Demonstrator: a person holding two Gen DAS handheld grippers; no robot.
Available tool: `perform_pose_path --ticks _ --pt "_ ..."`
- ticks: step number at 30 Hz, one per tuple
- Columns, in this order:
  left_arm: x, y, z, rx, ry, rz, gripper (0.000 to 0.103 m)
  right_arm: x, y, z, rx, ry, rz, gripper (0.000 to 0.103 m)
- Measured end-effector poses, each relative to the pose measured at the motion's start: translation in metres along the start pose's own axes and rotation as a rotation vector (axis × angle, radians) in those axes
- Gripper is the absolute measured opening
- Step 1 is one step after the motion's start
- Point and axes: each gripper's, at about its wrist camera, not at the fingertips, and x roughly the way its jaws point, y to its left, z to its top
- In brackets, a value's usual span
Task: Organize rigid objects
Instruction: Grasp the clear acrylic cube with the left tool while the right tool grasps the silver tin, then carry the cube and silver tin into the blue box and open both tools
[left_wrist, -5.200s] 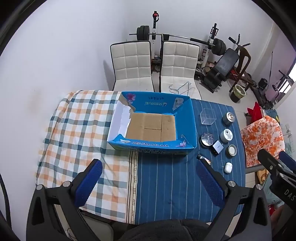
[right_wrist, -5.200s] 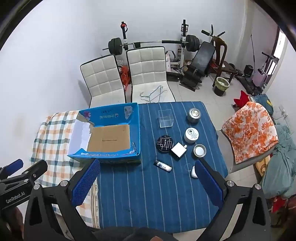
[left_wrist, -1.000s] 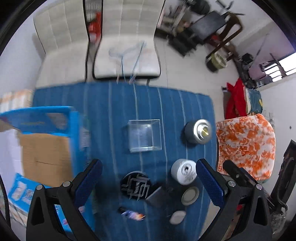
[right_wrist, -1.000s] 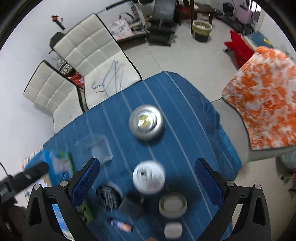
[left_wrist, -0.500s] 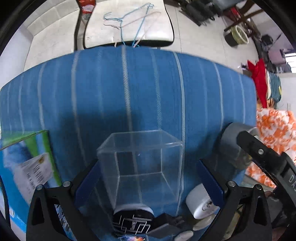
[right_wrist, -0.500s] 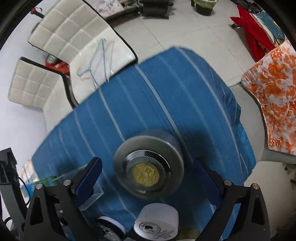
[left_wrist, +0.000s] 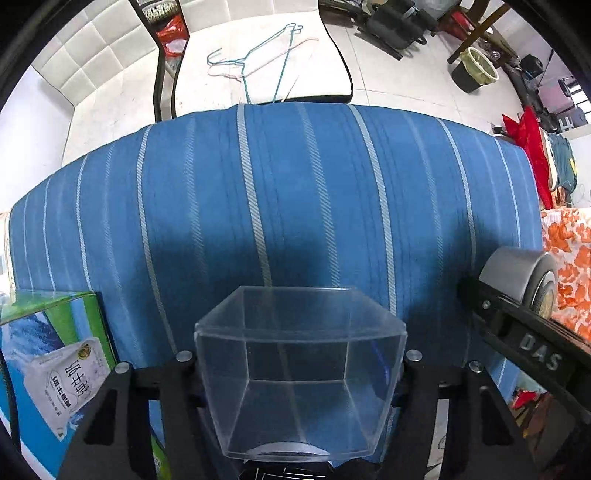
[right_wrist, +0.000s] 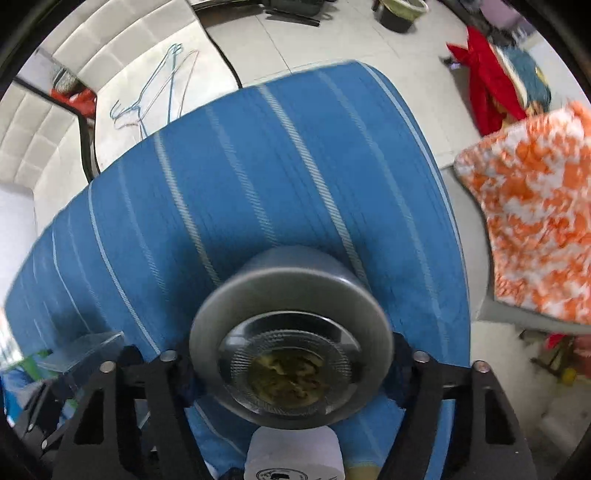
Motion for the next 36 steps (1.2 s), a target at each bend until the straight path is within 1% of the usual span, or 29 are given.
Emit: perform_pose_path --ticks 3,6,9,13,17,20,21,22,26,28,32,33,36 --pt "-0.003 -0.004 -0.005 0.022 -0.017 0.035 0.062 -0.002 0.000 0.000 -0.013 -0.003 0.009 0.073" --pt "-0.016 -0.008 -0.012 0.043 -0.050 0.050 0.062 -0.007 -0.004 -0.007 -0.032 -0.019 0.033 0.073" --pt "-0.038 -0.011 -0.024 0.081 -0.105 0.068 0.062 -0.012 -0.011 -0.022 -0.041 -0.041 0.050 0.072" --pt "-0.060 -0.010 -0.036 0.096 -0.168 0.073 0.062 -0.021 -0.024 -0.045 -0.041 -0.069 0.084 0.072" --pt "-0.083 -0.002 -0.054 0.089 -0.219 0.060 0.062 -0.042 -0.030 -0.069 -0.060 -0.135 0.092 0.072" --pt "-0.105 0.008 -0.072 0.087 -0.265 0.051 0.062 -0.064 -0.027 -0.087 -0.083 -0.192 0.087 0.072" --pt "-0.115 0.013 -0.081 0.083 -0.279 0.038 0.062 -0.075 -0.024 -0.098 -0.090 -0.213 0.092 0.072" --pt "-0.117 0.018 -0.082 0.081 -0.286 0.027 0.062 -0.084 -0.022 -0.105 -0.092 -0.230 0.097 0.072" --pt "-0.139 0.032 -0.104 0.094 -0.306 -0.026 0.062 -0.126 -0.007 -0.140 -0.124 -0.314 0.095 0.072" --pt "-0.151 0.043 -0.120 0.106 -0.322 -0.019 0.062 -0.146 0.004 -0.163 -0.146 -0.350 0.097 0.072" --pt "-0.172 0.070 -0.149 0.108 -0.341 -0.006 0.062 -0.176 0.038 -0.212 -0.196 -0.381 0.129 0.072" --pt "-0.178 0.084 -0.157 0.098 -0.346 -0.011 0.062 -0.179 0.043 -0.219 -0.202 -0.382 0.137 0.072" --pt "-0.191 0.112 -0.169 0.074 -0.347 -0.030 0.062 -0.194 0.072 -0.248 -0.224 -0.390 0.177 0.072"
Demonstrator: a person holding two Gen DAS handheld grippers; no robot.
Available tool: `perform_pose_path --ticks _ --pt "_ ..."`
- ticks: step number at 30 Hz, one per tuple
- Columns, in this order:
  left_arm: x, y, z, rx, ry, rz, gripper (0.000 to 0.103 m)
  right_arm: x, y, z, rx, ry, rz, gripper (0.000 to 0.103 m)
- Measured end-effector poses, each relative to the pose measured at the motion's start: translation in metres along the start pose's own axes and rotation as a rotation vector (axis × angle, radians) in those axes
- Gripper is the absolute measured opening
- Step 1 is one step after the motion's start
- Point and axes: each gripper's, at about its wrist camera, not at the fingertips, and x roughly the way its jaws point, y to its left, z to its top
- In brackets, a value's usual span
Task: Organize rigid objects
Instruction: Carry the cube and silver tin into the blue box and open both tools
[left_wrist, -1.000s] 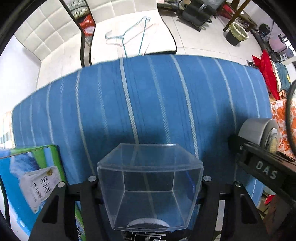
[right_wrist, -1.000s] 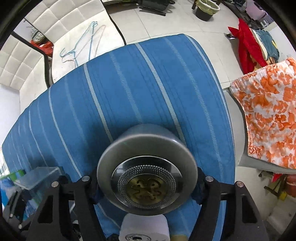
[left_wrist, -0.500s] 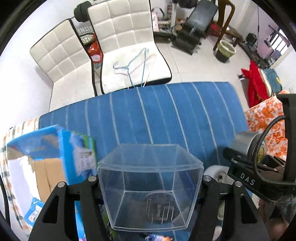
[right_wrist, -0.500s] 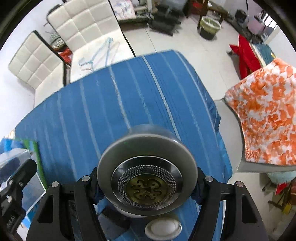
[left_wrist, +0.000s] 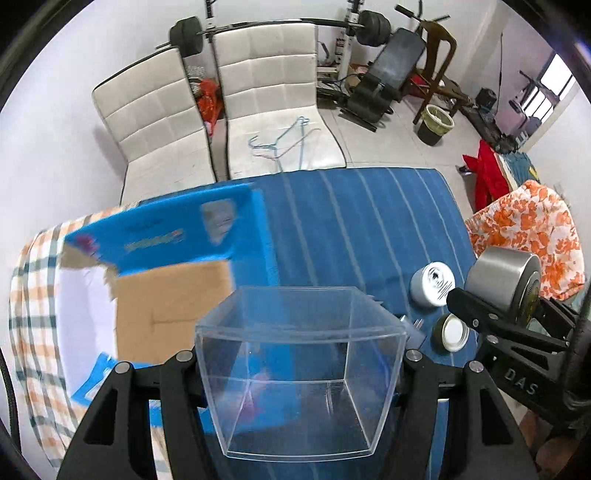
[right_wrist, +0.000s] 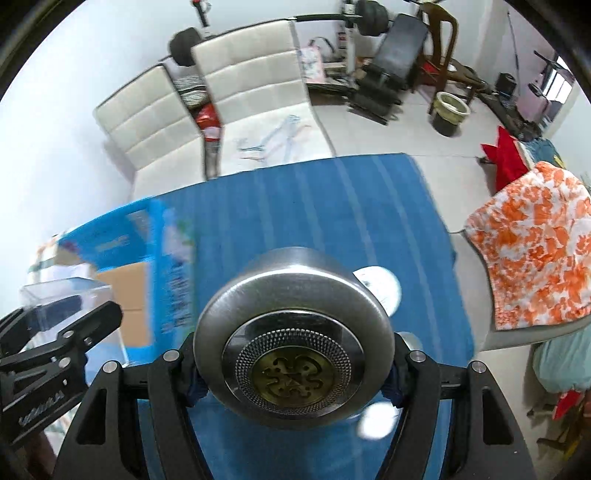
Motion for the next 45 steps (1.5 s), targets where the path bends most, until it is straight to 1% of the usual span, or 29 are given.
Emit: perform_pose_path --ticks 3,6,7,8,11,14,17,19,22,26,29,33,36,39,42,43,45 --pt "-0.015 0.039 -0.006 -0.038 0.019 -0.027 0.062 -0.011 0.043 -0.009 -0.018 0.000 0.045 0.072" --pt "-0.028 0.073 -0.010 -0.061 0.001 0.002 0.062 -0.009 0.080 -0.006 -0.037 0.012 0.086 0.072" --pt "-0.029 0.087 -0.008 -0.076 0.000 0.010 0.062 -0.007 0.091 -0.005 -0.042 0.014 0.092 0.073" --pt "-0.028 0.098 -0.007 -0.093 -0.003 0.013 0.062 -0.004 0.104 -0.003 -0.057 0.018 0.125 0.073" --pt "-0.022 0.132 -0.003 -0.115 0.002 0.033 0.062 0.015 0.138 0.005 -0.058 0.050 0.155 0.073" --pt "-0.003 0.160 0.003 -0.125 0.025 0.037 0.062 0.049 0.177 0.018 -0.059 0.113 0.177 0.073" --pt "0.025 0.188 0.007 -0.146 0.072 0.014 0.062 0.085 0.200 0.028 -0.052 0.163 0.174 0.073" --pt "0.047 0.206 0.008 -0.163 0.109 0.001 0.062 0.115 0.213 0.035 -0.032 0.209 0.164 0.073" --pt "0.077 0.225 0.010 -0.186 0.149 -0.026 0.062 0.154 0.230 0.041 -0.024 0.247 0.132 0.073" --pt "0.113 0.241 0.008 -0.195 0.192 -0.031 0.062 0.196 0.243 0.047 -0.025 0.280 0.085 0.073" --pt "0.128 0.245 0.005 -0.197 0.214 -0.039 0.062 0.225 0.251 0.049 -0.023 0.315 0.051 0.073" --pt "0.139 0.244 0.004 -0.189 0.238 -0.039 0.062 0.244 0.258 0.049 -0.039 0.358 0.006 0.073" --pt "0.142 0.248 0.004 -0.211 0.255 -0.076 0.062 0.251 0.260 0.051 -0.026 0.395 0.006 0.073" --pt "0.143 0.250 0.003 -0.221 0.265 -0.096 0.062 0.256 0.257 0.054 0.005 0.436 0.000 0.075" --pt "0.144 0.249 0.005 -0.223 0.275 -0.126 0.062 0.250 0.257 0.060 0.032 0.445 0.011 0.093" --pt "0.145 0.249 0.005 -0.225 0.281 -0.134 0.062 0.246 0.257 0.063 0.037 0.445 0.013 0.097" --pt "0.146 0.248 0.007 -0.226 0.286 -0.142 0.062 0.238 0.258 0.069 0.038 0.428 -0.007 0.097"
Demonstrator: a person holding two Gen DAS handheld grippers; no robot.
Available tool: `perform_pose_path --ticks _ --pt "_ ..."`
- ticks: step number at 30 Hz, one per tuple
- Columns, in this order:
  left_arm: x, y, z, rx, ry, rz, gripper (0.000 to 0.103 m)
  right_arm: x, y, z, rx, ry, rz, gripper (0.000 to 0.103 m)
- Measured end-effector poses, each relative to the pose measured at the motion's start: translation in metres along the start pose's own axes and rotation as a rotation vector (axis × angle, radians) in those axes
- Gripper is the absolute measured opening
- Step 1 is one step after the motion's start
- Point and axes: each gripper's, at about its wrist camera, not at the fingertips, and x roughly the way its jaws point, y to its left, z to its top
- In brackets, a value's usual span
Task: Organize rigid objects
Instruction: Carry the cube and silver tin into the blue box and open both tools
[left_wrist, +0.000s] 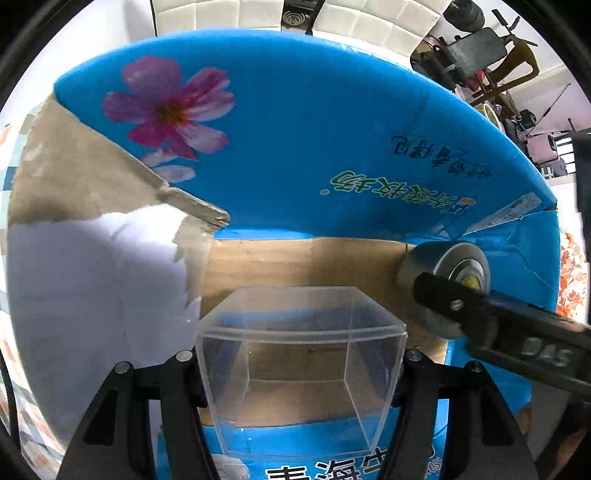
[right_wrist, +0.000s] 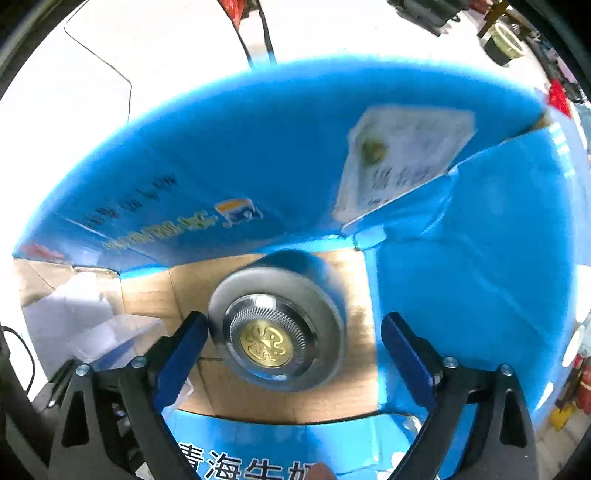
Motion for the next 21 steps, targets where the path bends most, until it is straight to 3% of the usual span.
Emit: perform_pose_path --ticks 12,16,18,19,21 --pt "0.017 -0.019 0.024 0.034 0.039 -0.035 0.062 -0.026 -0.015 0.023 0.066 -0.052 -0.031 0.097" --pt "0.016 -0.022 0.029 0.042 0.050 -0.002 0.062 -0.024 -0.008 0.005 0.041 -0.077 -0.034 0.097" --pt "0.015 -0.019 0.030 0.021 0.054 -0.008 0.078 -0.027 -0.010 0.006 0.045 -0.079 -0.014 0.097" --pt "0.014 -0.018 0.032 0.008 0.051 -0.015 0.098 -0.028 -0.011 0.007 0.050 -0.081 -0.007 0.097" --pt "0.008 -0.012 0.032 -0.014 0.038 -0.010 0.103 -0.031 -0.017 0.006 0.056 -0.084 0.005 0.097"
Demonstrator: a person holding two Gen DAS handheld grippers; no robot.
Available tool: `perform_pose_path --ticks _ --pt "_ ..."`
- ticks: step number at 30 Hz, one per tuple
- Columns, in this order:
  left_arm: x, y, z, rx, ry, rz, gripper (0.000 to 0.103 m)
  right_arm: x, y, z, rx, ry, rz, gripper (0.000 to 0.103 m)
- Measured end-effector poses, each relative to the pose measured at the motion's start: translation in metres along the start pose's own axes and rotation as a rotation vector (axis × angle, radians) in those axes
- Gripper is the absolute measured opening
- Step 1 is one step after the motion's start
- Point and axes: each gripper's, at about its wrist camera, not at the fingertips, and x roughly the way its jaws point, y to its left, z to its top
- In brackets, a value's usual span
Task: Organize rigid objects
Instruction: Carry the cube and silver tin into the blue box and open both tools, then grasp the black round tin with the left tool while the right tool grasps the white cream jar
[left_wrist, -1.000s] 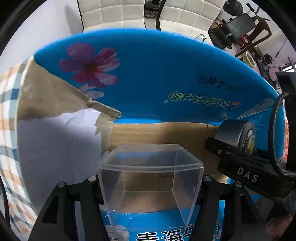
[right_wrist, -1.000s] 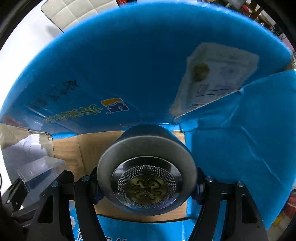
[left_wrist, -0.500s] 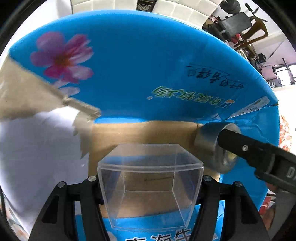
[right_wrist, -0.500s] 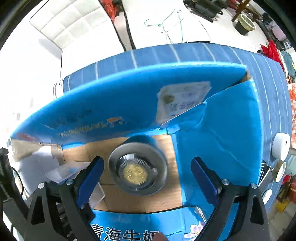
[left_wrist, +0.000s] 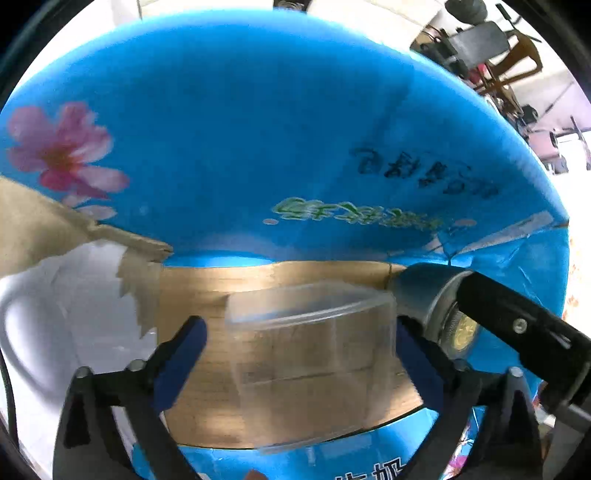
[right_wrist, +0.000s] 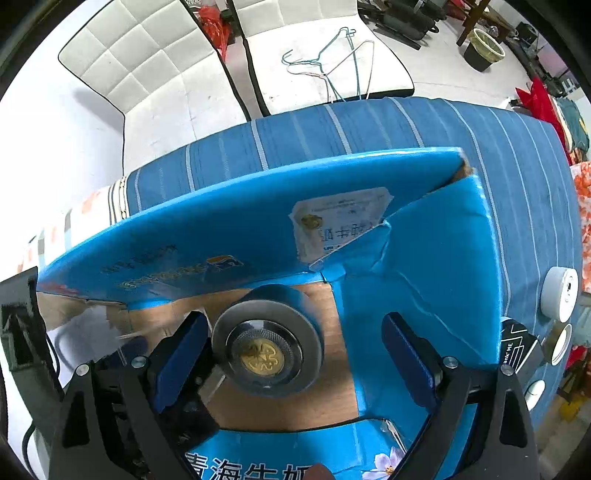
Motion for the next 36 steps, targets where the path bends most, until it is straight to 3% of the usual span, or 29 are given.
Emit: perform_pose_path --ticks 5,12,15,21,29,36 --pt "-0.024 0.003 -0.006 0.008 -0.028 0.019 0.103 -0.017 -0.013 -0.012 -0.024 -0.013 0.025 0.097" --pt "-0.077 0.007 -0.046 0.052 -0.136 0.126 0.103 -0.056 -0.017 -0.061 -0.209 -0.119 -0.061 0.097" --pt "-0.100 0.014 -0.070 0.050 -0.177 0.148 0.103 -0.065 -0.021 -0.089 -0.238 -0.123 -0.035 0.103" --pt "-0.117 0.020 -0.113 0.044 -0.230 0.185 0.103 -0.090 -0.009 -0.140 -0.285 -0.171 0.011 0.103" --pt "-0.165 -0.011 -0.142 0.065 -0.343 0.226 0.103 -0.147 -0.006 -0.192 -0.331 -0.271 0.039 0.103" --pt "-0.208 -0.032 -0.179 0.104 -0.414 0.226 0.103 -0.198 -0.017 -0.234 -0.345 -0.324 0.144 0.103"
